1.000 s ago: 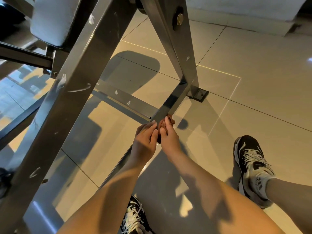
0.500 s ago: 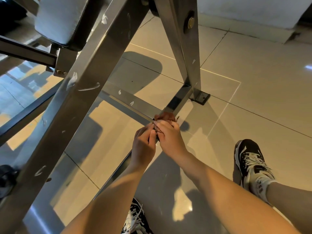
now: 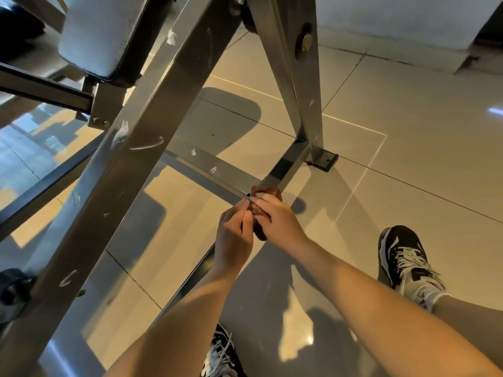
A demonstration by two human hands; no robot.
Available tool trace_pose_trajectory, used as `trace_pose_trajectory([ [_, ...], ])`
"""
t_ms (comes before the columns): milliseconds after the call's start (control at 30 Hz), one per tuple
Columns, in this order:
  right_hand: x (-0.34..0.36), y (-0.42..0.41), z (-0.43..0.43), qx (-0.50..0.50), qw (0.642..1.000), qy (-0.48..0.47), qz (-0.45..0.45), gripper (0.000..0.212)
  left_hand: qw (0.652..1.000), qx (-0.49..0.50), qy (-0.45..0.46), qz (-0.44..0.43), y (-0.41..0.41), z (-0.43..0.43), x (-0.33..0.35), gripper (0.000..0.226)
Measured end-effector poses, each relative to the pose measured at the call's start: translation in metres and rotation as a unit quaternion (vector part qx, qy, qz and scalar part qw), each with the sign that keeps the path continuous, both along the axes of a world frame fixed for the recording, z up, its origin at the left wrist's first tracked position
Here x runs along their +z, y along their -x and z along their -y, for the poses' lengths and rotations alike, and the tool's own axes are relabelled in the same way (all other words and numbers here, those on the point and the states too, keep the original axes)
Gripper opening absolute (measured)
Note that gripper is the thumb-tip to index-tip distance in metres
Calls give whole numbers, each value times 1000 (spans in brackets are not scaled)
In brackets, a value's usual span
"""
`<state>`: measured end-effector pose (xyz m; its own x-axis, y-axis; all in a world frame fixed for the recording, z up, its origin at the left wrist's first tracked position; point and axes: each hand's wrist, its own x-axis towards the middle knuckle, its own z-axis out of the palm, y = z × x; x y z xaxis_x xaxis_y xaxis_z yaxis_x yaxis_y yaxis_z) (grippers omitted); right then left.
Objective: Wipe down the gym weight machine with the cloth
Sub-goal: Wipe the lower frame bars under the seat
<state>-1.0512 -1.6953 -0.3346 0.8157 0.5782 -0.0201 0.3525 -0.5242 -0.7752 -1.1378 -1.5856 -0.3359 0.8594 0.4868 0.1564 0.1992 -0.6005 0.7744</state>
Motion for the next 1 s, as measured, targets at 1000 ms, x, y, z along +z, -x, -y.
trace_pose_trajectory([
  [1000, 14, 11, -1, -252, 871, -239, -347, 47, 987, -1, -110, -116, 44, 4, 9, 38],
])
